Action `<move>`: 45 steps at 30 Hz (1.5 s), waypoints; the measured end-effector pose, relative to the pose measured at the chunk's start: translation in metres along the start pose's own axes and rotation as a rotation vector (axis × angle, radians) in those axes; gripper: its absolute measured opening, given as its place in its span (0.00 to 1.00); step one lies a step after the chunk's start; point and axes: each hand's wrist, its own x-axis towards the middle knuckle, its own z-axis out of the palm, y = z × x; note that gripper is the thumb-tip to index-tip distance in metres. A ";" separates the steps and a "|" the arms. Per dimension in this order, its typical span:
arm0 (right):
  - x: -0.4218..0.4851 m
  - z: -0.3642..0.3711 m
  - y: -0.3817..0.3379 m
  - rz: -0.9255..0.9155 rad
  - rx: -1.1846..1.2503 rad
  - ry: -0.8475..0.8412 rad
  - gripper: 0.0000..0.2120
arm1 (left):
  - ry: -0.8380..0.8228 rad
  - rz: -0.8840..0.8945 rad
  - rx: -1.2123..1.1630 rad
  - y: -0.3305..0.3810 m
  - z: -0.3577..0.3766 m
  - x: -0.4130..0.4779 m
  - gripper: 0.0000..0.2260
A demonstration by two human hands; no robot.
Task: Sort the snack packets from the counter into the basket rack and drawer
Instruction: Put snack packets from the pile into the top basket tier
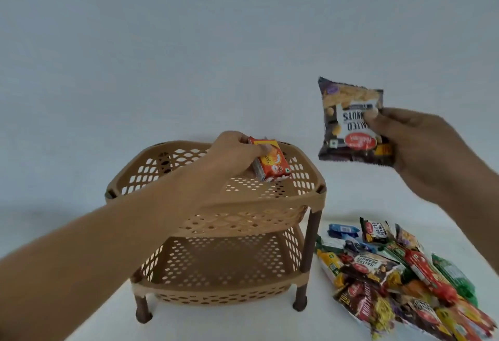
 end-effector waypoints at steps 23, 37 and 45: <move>0.165 0.113 0.143 -0.145 -1.149 -0.150 0.12 | -0.365 -0.391 0.475 -0.067 0.034 0.084 0.12; 0.157 0.116 0.154 -0.242 -1.374 -0.392 0.13 | -0.369 -0.376 0.423 -0.070 0.032 0.089 0.13; 0.154 0.118 0.155 -0.194 -1.338 -0.511 0.13 | -0.284 -0.379 0.426 -0.072 0.037 0.092 0.15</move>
